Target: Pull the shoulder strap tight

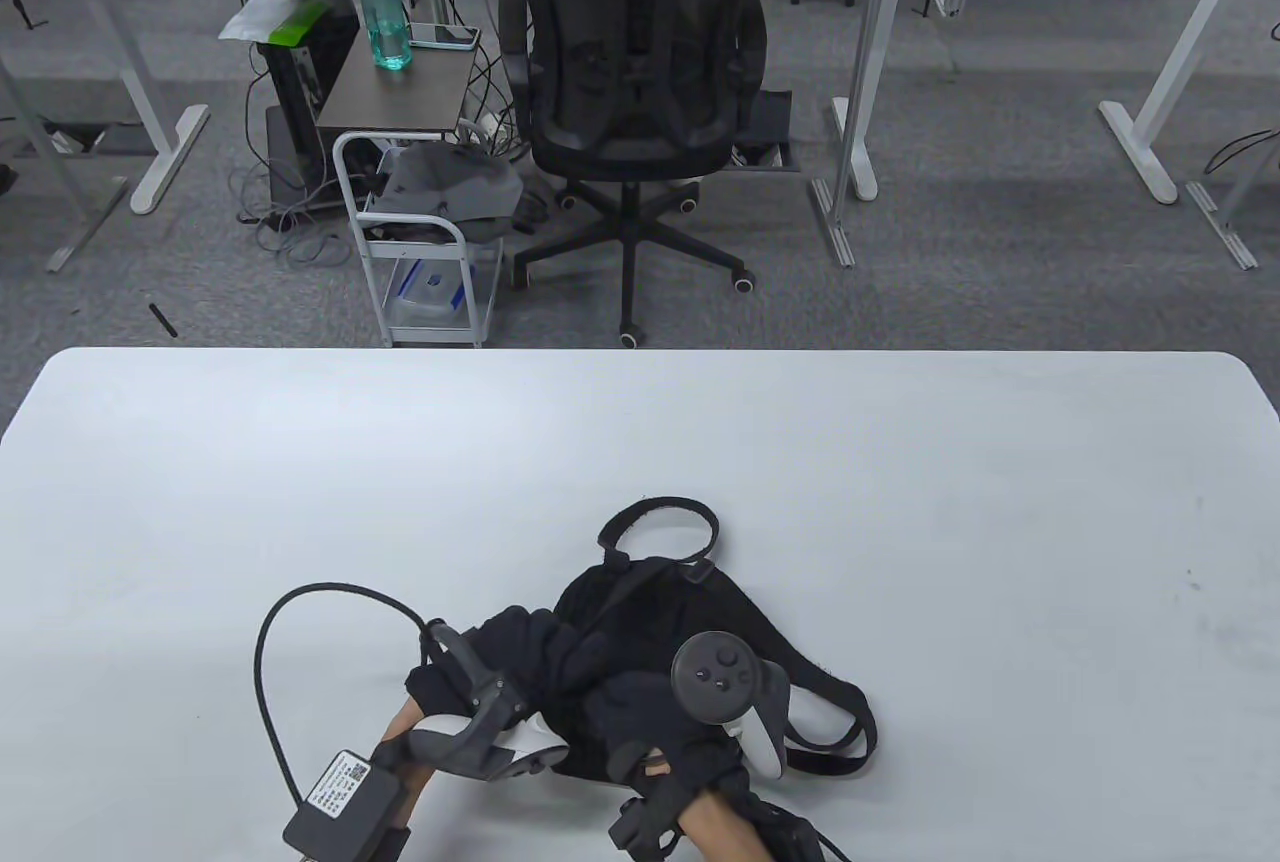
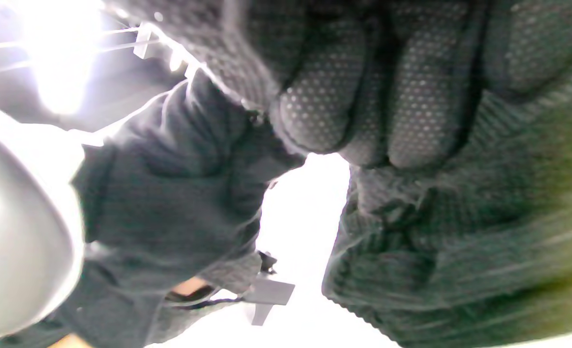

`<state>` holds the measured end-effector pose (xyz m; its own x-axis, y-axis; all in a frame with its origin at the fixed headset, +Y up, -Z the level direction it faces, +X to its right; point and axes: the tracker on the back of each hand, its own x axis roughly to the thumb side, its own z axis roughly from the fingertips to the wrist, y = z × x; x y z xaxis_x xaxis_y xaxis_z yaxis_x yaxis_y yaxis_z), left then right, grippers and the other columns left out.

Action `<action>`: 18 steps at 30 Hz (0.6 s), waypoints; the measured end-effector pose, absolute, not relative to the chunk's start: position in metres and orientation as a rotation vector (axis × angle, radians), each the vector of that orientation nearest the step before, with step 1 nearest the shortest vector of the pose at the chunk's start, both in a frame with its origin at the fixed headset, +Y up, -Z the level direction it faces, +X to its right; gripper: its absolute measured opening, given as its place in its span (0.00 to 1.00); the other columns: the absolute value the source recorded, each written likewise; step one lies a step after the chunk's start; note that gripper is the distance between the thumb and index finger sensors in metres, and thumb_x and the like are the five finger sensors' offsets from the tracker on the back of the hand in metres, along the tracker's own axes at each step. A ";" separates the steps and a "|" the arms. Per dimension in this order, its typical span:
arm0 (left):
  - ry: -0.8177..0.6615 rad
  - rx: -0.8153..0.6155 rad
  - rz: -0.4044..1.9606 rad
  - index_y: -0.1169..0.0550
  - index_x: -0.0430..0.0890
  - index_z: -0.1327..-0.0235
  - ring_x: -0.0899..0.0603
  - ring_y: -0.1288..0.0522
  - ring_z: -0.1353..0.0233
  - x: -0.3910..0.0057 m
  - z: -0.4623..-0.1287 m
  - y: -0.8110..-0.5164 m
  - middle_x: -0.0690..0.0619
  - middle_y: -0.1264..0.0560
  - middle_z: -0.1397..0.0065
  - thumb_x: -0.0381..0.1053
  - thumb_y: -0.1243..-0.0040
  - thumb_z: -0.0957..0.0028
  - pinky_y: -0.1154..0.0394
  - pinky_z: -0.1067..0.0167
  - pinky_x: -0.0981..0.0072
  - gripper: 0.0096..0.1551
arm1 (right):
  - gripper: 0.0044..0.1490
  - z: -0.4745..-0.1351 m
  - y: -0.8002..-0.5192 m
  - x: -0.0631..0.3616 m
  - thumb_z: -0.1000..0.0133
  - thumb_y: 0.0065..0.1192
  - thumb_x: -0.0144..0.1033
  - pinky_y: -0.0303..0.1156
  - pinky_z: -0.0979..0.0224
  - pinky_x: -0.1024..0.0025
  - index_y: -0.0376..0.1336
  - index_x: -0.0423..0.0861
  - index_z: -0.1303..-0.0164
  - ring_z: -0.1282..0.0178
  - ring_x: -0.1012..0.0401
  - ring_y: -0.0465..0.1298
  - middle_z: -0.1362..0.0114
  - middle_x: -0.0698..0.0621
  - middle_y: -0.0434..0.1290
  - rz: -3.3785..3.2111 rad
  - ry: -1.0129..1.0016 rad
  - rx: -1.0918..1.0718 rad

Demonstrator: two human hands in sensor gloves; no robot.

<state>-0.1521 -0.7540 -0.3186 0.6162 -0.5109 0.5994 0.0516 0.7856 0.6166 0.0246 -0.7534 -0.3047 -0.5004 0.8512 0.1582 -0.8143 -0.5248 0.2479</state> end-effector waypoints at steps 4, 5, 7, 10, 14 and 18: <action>-0.797 0.570 -0.317 0.36 0.62 0.36 0.52 0.17 0.49 -0.162 -0.325 -0.748 0.62 0.17 0.52 0.59 0.57 0.68 0.21 0.50 0.65 0.38 | 0.23 -0.302 -0.750 0.025 0.50 0.68 0.34 0.77 0.47 0.42 0.81 0.28 0.68 0.52 0.42 0.85 0.46 0.35 0.83 2.069 0.194 0.350; -0.777 0.572 -0.328 0.36 0.63 0.36 0.52 0.17 0.49 -0.166 -0.328 -0.748 0.63 0.17 0.52 0.59 0.57 0.68 0.21 0.50 0.66 0.38 | 0.23 -0.302 -0.750 0.025 0.50 0.68 0.34 0.77 0.47 0.42 0.81 0.28 0.68 0.52 0.42 0.85 0.46 0.35 0.83 2.053 0.211 0.360; -0.783 0.579 -0.309 0.35 0.61 0.36 0.52 0.17 0.50 -0.167 -0.325 -0.747 0.62 0.17 0.53 0.58 0.56 0.67 0.21 0.51 0.65 0.38 | 0.24 -0.304 -0.750 0.024 0.51 0.70 0.33 0.76 0.46 0.41 0.81 0.27 0.65 0.51 0.40 0.84 0.44 0.34 0.83 2.050 0.256 0.382; -0.797 0.615 -0.387 0.35 0.58 0.36 0.52 0.16 0.50 -0.163 -0.318 -0.746 0.62 0.17 0.53 0.58 0.55 0.66 0.21 0.52 0.66 0.37 | 0.26 -0.305 -0.753 0.028 0.51 0.72 0.34 0.73 0.42 0.40 0.79 0.27 0.55 0.45 0.38 0.81 0.37 0.32 0.78 2.103 0.343 0.385; -0.872 0.659 -0.357 0.34 0.58 0.36 0.51 0.16 0.50 -0.147 -0.299 -0.738 0.61 0.17 0.53 0.59 0.54 0.66 0.21 0.52 0.65 0.37 | 0.37 -0.308 -0.758 0.034 0.50 0.71 0.44 0.70 0.39 0.38 0.74 0.26 0.47 0.40 0.36 0.77 0.32 0.30 0.72 2.076 0.299 0.324; -0.928 0.721 -0.430 0.34 0.58 0.37 0.52 0.16 0.51 -0.131 -0.286 -0.737 0.61 0.16 0.53 0.59 0.53 0.67 0.20 0.52 0.65 0.38 | 0.29 -0.307 -0.759 0.036 0.49 0.68 0.41 0.74 0.44 0.40 0.78 0.28 0.59 0.48 0.39 0.82 0.40 0.32 0.79 2.015 0.270 0.306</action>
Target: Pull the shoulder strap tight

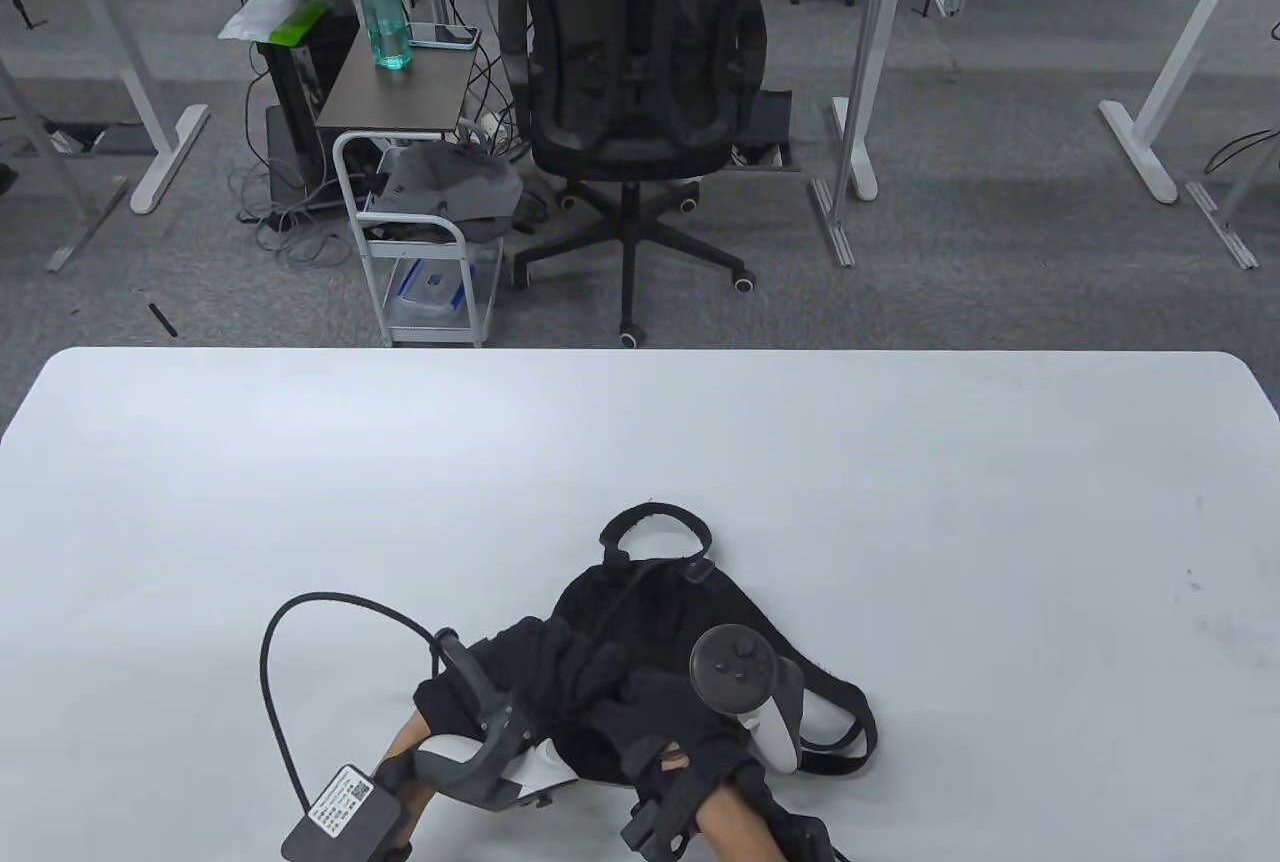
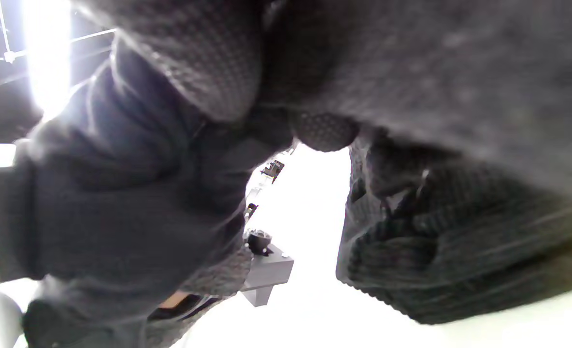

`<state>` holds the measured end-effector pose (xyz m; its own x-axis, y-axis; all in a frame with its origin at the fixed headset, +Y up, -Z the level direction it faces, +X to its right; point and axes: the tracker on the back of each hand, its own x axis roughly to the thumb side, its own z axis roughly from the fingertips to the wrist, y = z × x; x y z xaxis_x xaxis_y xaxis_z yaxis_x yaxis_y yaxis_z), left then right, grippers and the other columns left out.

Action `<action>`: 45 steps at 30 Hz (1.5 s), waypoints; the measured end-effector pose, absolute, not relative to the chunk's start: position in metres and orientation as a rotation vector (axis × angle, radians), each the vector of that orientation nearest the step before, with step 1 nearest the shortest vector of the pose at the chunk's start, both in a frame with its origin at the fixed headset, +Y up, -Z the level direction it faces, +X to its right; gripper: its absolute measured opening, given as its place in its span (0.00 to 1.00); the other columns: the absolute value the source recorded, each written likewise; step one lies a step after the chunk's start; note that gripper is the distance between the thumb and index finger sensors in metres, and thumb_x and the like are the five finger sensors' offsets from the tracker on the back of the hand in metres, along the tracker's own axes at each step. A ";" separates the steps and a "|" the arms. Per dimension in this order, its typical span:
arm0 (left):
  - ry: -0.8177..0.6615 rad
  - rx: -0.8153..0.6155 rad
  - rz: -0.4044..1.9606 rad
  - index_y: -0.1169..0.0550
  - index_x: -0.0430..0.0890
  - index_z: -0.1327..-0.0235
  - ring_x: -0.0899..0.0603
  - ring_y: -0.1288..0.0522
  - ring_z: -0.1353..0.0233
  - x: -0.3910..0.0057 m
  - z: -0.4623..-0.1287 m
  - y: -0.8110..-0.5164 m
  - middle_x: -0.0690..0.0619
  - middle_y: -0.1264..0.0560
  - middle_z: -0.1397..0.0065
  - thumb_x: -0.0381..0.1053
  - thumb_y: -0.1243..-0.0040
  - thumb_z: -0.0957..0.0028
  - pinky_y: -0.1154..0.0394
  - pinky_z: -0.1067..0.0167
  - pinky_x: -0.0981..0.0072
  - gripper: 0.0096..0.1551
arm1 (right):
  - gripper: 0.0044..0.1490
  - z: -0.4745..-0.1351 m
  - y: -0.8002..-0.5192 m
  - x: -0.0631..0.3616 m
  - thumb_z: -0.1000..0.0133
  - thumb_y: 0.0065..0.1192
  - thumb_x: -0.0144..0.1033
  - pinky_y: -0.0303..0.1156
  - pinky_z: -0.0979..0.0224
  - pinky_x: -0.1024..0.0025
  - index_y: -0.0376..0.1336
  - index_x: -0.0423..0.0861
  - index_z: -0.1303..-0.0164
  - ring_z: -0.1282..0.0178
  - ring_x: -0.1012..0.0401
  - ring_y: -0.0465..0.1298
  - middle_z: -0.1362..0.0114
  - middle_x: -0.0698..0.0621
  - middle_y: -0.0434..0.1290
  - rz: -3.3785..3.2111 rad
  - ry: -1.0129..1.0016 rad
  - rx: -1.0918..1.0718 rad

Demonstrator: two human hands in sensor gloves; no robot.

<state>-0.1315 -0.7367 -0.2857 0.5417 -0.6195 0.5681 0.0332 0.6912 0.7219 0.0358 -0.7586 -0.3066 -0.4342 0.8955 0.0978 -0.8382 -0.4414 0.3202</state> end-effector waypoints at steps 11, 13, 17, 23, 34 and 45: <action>-0.857 0.622 -0.356 0.39 0.64 0.36 0.52 0.18 0.49 -0.152 -0.312 -0.744 0.63 0.18 0.52 0.59 0.59 0.68 0.22 0.50 0.66 0.38 | 0.25 -0.306 -0.753 0.025 0.48 0.66 0.37 0.77 0.48 0.43 0.81 0.29 0.67 0.54 0.42 0.85 0.46 0.35 0.84 2.051 0.250 0.350; -0.843 0.611 -0.339 0.39 0.64 0.36 0.52 0.18 0.49 -0.156 -0.317 -0.747 0.62 0.18 0.52 0.59 0.59 0.68 0.22 0.50 0.65 0.38 | 0.25 -0.305 -0.754 0.025 0.49 0.66 0.37 0.77 0.48 0.43 0.81 0.29 0.68 0.54 0.42 0.85 0.47 0.35 0.84 2.039 0.286 0.362; -0.847 0.619 -0.380 0.38 0.62 0.36 0.52 0.17 0.49 -0.154 -0.313 -0.744 0.62 0.18 0.52 0.59 0.58 0.67 0.22 0.50 0.65 0.38 | 0.25 -0.306 -0.756 0.025 0.49 0.67 0.37 0.77 0.47 0.43 0.81 0.29 0.66 0.53 0.42 0.85 0.46 0.35 0.84 2.039 0.359 0.383; -0.888 0.666 -0.397 0.35 0.57 0.36 0.52 0.16 0.51 -0.143 -0.296 -0.738 0.61 0.17 0.53 0.59 0.55 0.66 0.20 0.52 0.66 0.37 | 0.34 -0.306 -0.756 0.034 0.49 0.70 0.44 0.72 0.42 0.39 0.76 0.27 0.52 0.44 0.38 0.80 0.36 0.30 0.76 2.058 0.302 0.340; -0.916 0.637 -0.387 0.36 0.58 0.36 0.52 0.16 0.51 -0.141 -0.297 -0.746 0.62 0.17 0.53 0.59 0.58 0.67 0.20 0.52 0.66 0.38 | 0.23 -0.305 -0.755 0.029 0.49 0.67 0.35 0.76 0.47 0.42 0.79 0.29 0.64 0.52 0.42 0.84 0.44 0.34 0.82 2.085 0.280 0.348; -0.817 0.561 -0.299 0.39 0.64 0.36 0.52 0.17 0.49 -0.163 -0.318 -0.744 0.63 0.18 0.52 0.60 0.59 0.67 0.22 0.50 0.66 0.38 | 0.24 -0.301 -0.752 0.027 0.49 0.66 0.35 0.77 0.48 0.43 0.80 0.28 0.66 0.54 0.43 0.85 0.46 0.34 0.83 2.072 0.307 0.391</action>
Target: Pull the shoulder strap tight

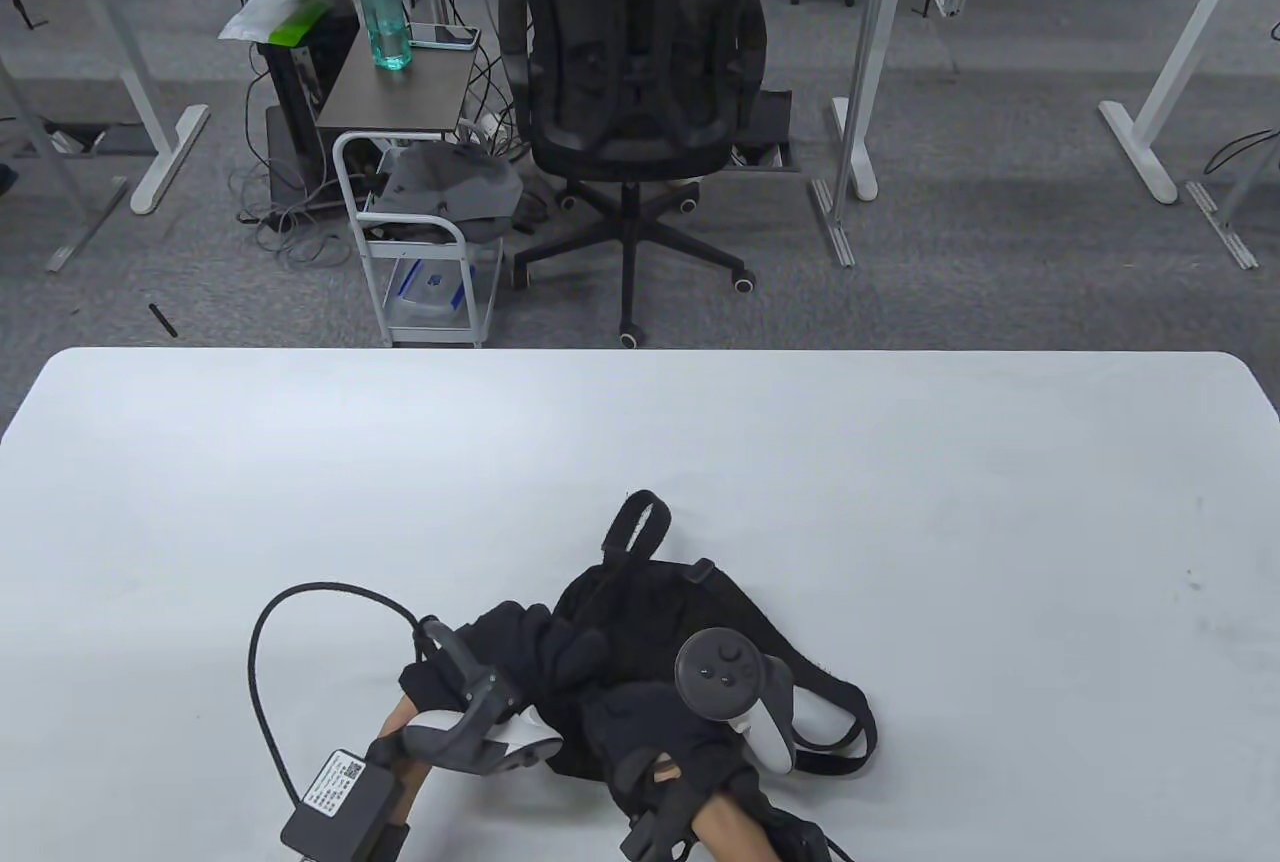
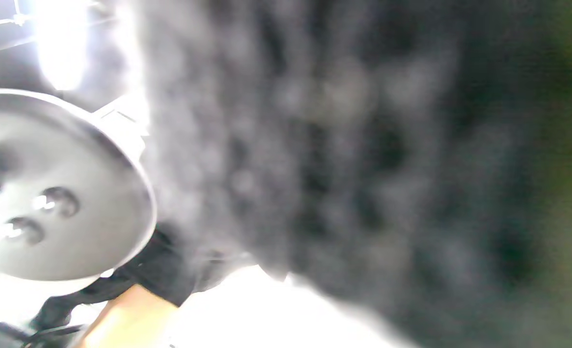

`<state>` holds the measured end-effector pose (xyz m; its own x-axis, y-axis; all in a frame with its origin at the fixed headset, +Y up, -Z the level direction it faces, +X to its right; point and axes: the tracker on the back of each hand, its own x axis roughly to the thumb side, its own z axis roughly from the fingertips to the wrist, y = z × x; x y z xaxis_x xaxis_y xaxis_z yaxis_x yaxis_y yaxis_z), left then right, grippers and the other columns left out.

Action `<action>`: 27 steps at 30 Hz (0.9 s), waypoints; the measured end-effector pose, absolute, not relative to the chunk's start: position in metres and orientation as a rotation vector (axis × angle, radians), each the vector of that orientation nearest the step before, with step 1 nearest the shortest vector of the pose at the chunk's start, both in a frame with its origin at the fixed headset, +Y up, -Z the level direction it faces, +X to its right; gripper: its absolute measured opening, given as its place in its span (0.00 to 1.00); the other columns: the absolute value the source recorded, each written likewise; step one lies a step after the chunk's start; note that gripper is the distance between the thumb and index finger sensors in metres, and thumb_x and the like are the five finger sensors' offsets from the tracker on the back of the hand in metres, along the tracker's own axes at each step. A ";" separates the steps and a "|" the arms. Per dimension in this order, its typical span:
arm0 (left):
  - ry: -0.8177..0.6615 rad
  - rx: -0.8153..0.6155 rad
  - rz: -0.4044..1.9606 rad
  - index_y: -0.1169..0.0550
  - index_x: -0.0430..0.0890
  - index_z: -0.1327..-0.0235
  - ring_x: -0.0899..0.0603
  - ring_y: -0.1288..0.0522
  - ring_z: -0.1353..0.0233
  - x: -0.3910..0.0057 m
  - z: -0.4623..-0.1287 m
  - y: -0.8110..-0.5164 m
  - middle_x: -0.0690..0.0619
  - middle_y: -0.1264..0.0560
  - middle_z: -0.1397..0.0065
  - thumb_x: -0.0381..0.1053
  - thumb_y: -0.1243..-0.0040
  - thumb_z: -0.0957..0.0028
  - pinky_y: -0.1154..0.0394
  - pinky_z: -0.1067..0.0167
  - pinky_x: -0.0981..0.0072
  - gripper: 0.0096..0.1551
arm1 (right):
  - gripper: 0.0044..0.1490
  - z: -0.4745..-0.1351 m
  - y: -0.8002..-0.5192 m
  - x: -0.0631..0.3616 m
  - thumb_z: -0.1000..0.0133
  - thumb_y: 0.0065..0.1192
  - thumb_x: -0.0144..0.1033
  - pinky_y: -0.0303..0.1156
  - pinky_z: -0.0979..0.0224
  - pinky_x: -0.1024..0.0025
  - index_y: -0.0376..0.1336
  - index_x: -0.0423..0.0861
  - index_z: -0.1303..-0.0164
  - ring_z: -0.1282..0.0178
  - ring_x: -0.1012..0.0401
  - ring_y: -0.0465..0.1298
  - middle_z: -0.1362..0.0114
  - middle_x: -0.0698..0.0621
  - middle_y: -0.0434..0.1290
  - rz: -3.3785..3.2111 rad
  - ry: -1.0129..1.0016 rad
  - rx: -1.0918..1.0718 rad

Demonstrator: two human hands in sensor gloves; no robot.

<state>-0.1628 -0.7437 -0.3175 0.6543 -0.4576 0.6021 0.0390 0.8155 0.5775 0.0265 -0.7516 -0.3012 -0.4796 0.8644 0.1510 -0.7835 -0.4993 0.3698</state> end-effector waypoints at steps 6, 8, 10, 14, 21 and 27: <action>-0.846 0.649 -0.380 0.36 0.58 0.36 0.52 0.16 0.50 -0.153 -0.304 -0.736 0.62 0.17 0.53 0.59 0.56 0.65 0.20 0.51 0.66 0.37 | 0.31 -0.304 -0.755 0.033 0.48 0.68 0.40 0.72 0.42 0.39 0.75 0.26 0.53 0.45 0.37 0.80 0.37 0.29 0.76 2.106 0.294 0.326; -0.861 0.653 -0.317 0.36 0.57 0.36 0.51 0.16 0.50 -0.148 -0.298 -0.733 0.61 0.17 0.53 0.59 0.56 0.65 0.21 0.51 0.65 0.37 | 0.35 -0.305 -0.755 0.037 0.48 0.68 0.45 0.72 0.42 0.38 0.75 0.25 0.53 0.45 0.37 0.79 0.37 0.29 0.75 2.131 0.204 0.293; -0.899 0.680 -0.304 0.36 0.57 0.36 0.51 0.16 0.50 -0.140 -0.290 -0.731 0.61 0.17 0.53 0.59 0.55 0.66 0.21 0.51 0.65 0.37 | 0.35 -0.306 -0.755 0.037 0.48 0.66 0.47 0.73 0.44 0.40 0.77 0.28 0.56 0.47 0.39 0.81 0.39 0.31 0.78 2.115 0.196 0.308; -0.922 0.693 -0.345 0.36 0.57 0.36 0.52 0.16 0.51 -0.134 -0.287 -0.735 0.62 0.17 0.53 0.60 0.56 0.66 0.20 0.52 0.66 0.38 | 0.26 -0.304 -0.756 0.035 0.48 0.67 0.38 0.76 0.47 0.41 0.79 0.28 0.65 0.53 0.41 0.84 0.45 0.33 0.82 2.051 0.205 0.295; -0.880 0.589 -0.305 0.39 0.63 0.36 0.52 0.17 0.49 -0.143 -0.305 -0.743 0.62 0.18 0.52 0.60 0.60 0.68 0.22 0.49 0.65 0.38 | 0.24 -0.304 -0.754 0.025 0.48 0.65 0.37 0.78 0.50 0.44 0.80 0.30 0.69 0.57 0.44 0.85 0.49 0.36 0.84 2.109 0.213 0.326; -0.812 0.555 -0.304 0.39 0.64 0.36 0.52 0.18 0.48 -0.157 -0.315 -0.741 0.62 0.18 0.51 0.60 0.59 0.67 0.22 0.49 0.65 0.38 | 0.24 -0.304 -0.754 0.026 0.48 0.65 0.37 0.78 0.50 0.44 0.80 0.30 0.69 0.58 0.44 0.86 0.49 0.35 0.84 2.078 0.290 0.355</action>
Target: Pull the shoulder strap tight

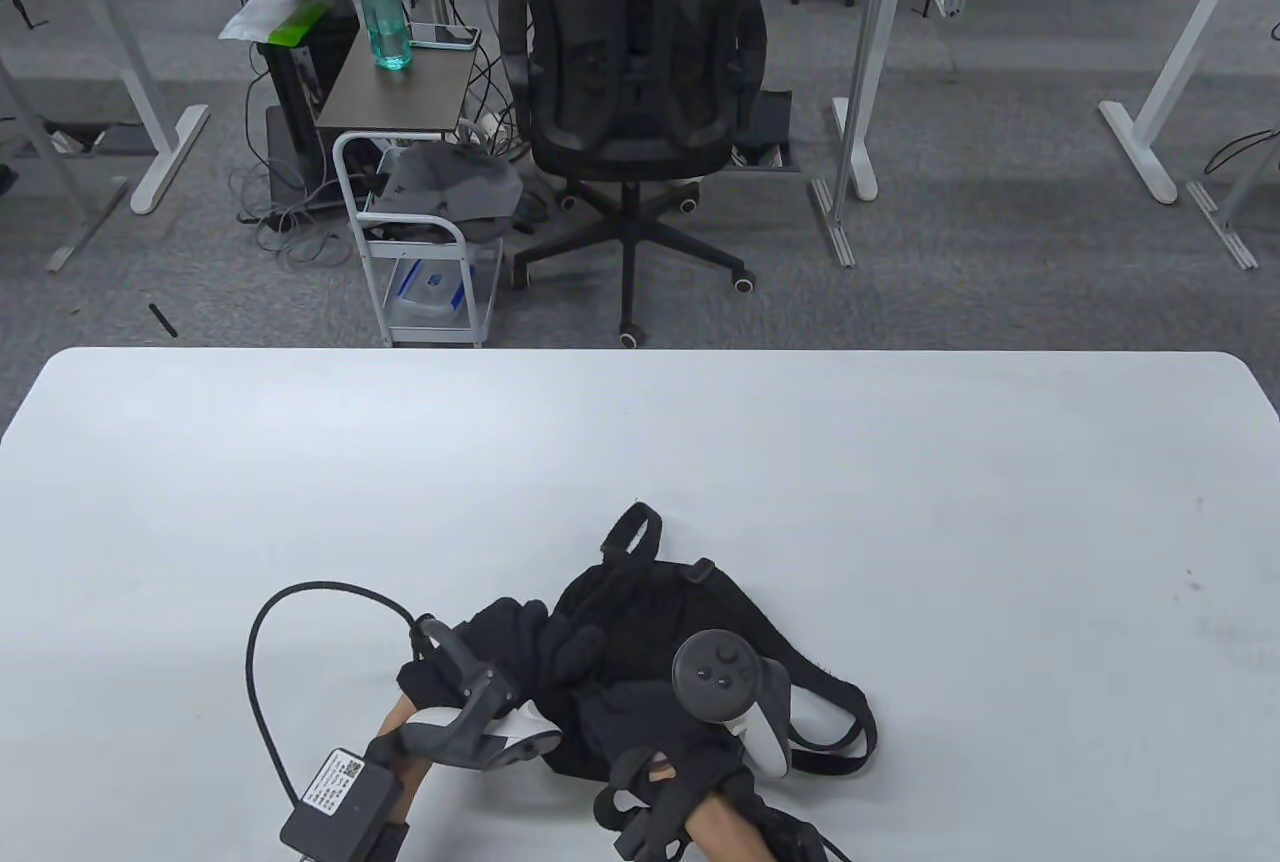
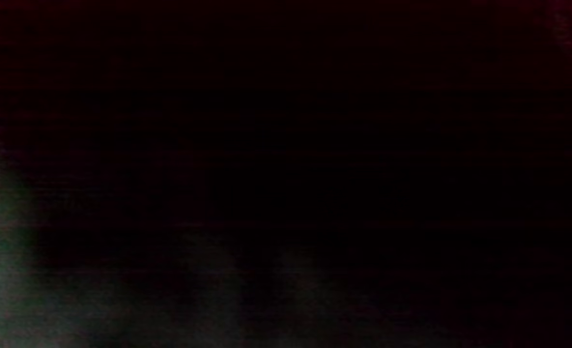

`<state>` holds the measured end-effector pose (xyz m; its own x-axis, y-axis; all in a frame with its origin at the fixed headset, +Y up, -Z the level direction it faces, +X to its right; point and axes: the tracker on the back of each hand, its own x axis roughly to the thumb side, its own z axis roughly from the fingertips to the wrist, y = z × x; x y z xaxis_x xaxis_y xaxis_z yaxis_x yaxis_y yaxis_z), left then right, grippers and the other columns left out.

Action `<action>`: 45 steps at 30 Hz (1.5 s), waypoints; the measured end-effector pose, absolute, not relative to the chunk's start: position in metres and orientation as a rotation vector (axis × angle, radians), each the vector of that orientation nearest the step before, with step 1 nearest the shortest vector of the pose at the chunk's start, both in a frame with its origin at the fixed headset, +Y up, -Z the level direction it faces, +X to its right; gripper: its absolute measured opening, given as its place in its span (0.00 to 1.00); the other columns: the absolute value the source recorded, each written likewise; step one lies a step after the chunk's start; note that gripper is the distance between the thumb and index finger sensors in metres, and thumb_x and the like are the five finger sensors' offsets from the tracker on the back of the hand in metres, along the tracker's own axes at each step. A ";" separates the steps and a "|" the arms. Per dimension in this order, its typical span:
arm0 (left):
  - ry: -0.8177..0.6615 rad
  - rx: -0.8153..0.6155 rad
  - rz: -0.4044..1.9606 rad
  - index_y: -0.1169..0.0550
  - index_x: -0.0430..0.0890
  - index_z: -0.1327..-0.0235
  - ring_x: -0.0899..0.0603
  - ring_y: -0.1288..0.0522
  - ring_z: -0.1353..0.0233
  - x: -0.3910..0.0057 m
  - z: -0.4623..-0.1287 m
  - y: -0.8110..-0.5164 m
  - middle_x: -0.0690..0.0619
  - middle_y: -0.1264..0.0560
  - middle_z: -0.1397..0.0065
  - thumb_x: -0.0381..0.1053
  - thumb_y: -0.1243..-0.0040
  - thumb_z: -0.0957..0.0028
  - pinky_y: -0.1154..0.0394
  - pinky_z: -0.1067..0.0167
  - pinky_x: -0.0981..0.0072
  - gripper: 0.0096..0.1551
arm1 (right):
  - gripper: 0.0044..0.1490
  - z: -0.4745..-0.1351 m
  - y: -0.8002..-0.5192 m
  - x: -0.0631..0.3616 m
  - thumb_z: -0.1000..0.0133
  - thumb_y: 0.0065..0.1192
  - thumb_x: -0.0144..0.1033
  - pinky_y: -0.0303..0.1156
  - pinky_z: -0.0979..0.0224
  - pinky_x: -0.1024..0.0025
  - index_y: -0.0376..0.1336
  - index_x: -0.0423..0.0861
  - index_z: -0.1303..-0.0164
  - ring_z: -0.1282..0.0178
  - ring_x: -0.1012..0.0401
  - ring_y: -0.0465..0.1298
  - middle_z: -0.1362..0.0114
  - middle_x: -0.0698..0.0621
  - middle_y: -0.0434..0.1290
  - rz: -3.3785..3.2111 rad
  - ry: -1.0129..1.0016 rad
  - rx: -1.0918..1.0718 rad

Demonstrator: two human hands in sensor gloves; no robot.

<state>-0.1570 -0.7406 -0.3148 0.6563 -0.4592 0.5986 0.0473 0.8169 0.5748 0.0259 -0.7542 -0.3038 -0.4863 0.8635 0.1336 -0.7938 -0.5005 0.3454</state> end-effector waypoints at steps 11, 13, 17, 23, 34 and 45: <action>-0.924 0.694 -0.339 0.35 0.57 0.37 0.51 0.16 0.50 -0.133 -0.281 -0.726 0.61 0.17 0.53 0.60 0.55 0.67 0.20 0.51 0.65 0.38 | 0.27 -0.304 -0.756 0.037 0.48 0.67 0.41 0.75 0.47 0.41 0.79 0.29 0.63 0.52 0.41 0.84 0.44 0.33 0.82 2.054 0.235 0.305; -0.924 0.690 -0.343 0.36 0.57 0.37 0.52 0.16 0.50 -0.133 -0.283 -0.729 0.62 0.17 0.53 0.60 0.57 0.67 0.20 0.51 0.66 0.38 | 0.26 -0.304 -0.754 0.036 0.49 0.67 0.39 0.77 0.49 0.43 0.80 0.29 0.66 0.55 0.42 0.85 0.47 0.35 0.83 2.079 0.206 0.316; -0.913 0.643 -0.305 0.37 0.59 0.36 0.52 0.17 0.49 -0.138 -0.291 -0.733 0.62 0.18 0.52 0.59 0.60 0.67 0.21 0.50 0.65 0.38 | 0.24 -0.304 -0.754 0.031 0.48 0.66 0.38 0.78 0.49 0.44 0.80 0.30 0.69 0.57 0.44 0.85 0.49 0.36 0.84 2.086 0.225 0.331; -0.829 0.580 -0.325 0.39 0.63 0.36 0.52 0.18 0.48 -0.153 -0.312 -0.739 0.63 0.18 0.51 0.59 0.60 0.67 0.22 0.49 0.65 0.38 | 0.23 -0.303 -0.753 0.027 0.49 0.66 0.37 0.78 0.51 0.44 0.80 0.30 0.70 0.58 0.45 0.86 0.50 0.36 0.85 2.100 0.274 0.363; -0.875 0.638 -0.251 0.36 0.57 0.36 0.51 0.17 0.49 -0.146 -0.299 -0.741 0.61 0.17 0.52 0.59 0.56 0.66 0.21 0.51 0.65 0.37 | 0.32 -0.306 -0.758 0.036 0.48 0.66 0.47 0.75 0.45 0.42 0.78 0.30 0.58 0.50 0.41 0.83 0.42 0.33 0.80 2.066 0.231 0.314; -0.866 0.624 -0.291 0.38 0.63 0.36 0.53 0.16 0.49 -0.150 -0.312 -0.754 0.64 0.16 0.53 0.60 0.58 0.68 0.20 0.50 0.66 0.38 | 0.24 -0.304 -0.754 0.027 0.48 0.65 0.38 0.77 0.49 0.44 0.80 0.31 0.71 0.58 0.44 0.86 0.51 0.37 0.85 2.065 0.226 0.336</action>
